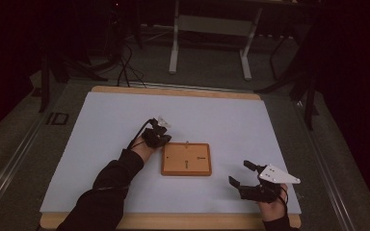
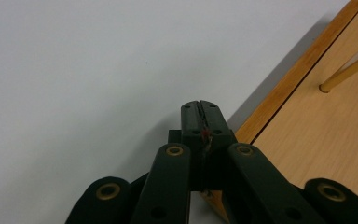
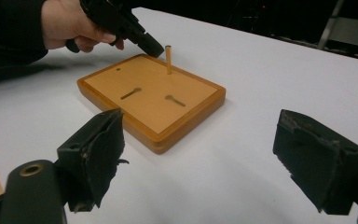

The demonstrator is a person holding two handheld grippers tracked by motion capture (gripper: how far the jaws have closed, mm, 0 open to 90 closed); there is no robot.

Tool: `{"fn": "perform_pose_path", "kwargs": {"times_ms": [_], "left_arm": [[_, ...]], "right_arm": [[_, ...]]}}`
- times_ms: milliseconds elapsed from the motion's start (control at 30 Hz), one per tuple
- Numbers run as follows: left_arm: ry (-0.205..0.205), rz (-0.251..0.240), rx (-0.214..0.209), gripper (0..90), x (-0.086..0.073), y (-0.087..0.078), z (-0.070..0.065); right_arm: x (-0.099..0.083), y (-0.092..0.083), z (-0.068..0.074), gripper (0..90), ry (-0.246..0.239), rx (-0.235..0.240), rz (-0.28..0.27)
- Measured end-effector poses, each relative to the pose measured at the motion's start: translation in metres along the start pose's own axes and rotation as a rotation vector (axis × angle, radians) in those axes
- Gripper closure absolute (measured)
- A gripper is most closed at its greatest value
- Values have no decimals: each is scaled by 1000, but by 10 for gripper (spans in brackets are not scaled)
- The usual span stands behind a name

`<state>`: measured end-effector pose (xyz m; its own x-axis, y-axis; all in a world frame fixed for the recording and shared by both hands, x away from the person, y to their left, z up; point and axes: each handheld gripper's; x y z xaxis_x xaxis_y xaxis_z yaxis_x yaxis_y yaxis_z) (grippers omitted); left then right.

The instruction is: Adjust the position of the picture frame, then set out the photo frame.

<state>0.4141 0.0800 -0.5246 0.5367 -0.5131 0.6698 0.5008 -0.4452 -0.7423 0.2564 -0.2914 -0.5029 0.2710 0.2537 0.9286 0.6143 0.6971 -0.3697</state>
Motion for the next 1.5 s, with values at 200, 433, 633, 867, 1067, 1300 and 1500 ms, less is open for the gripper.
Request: {"fn": "perform_pose_path", "kwargs": {"times_ms": [200, 433, 633, 867, 1067, 1300, 1500], "left_arm": [[-8, -7, -13, 900, -1, 0, 1], [-23, -37, -25, 898, 3, -13, 2], [-19, -87, -42, 875, 5, -33, -1], [3, -139, -106, 842, 0, -51, -11], [33, -182, -161, 751, -3, -60, -25], [18, -197, -210, 698, -6, -60, -28], [12, -199, -229, 628, -7, -54, -30]], "right_arm": [[0, 0, 0, 161, -4, -2, 1], [0, 0, -1, 175, 7, 6, -4], [1, -1, 1, 161, -2, -8, -9], [2, -1, 1, 155, 3, -9, -15], [5, -1, 5, 144, -16, -16, -19], [5, -1, 6, 143, -20, -16, -24], [5, -2, 4, 135, -46, -33, -37]]}}
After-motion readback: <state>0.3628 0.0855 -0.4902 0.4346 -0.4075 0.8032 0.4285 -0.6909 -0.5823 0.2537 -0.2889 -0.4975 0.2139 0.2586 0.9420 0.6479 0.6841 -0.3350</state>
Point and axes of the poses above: each handheld gripper's, and its own axes: y roughly forward along the jaws, x roughly out of its top, z roughly to its left, and after that the axes turned 2 degrees about x, right-handed
